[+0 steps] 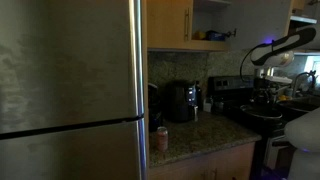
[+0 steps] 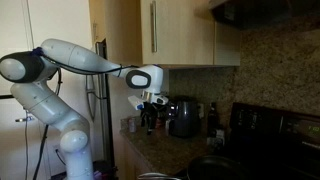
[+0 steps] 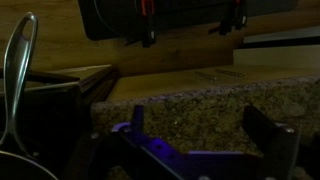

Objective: Open the air fryer

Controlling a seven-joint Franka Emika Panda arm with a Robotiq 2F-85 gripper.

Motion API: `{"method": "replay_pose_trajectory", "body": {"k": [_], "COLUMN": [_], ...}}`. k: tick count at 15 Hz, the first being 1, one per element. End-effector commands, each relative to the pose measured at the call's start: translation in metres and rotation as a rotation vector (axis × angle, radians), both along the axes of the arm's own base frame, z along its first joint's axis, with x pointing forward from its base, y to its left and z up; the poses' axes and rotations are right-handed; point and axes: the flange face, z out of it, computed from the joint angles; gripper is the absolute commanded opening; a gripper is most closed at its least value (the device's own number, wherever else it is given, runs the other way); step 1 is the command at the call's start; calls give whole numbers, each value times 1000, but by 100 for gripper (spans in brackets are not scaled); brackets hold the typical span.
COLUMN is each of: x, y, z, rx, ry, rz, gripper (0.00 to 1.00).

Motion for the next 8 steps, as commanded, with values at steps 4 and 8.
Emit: {"method": "replay_pose_trajectory", "body": {"k": [4,8], "x": [0,4], "y": [0,12], "z": [0,-4], "rx": [0,-7], "ry": [0,15], "rz": [-1,34], "gripper": [100,100]}}
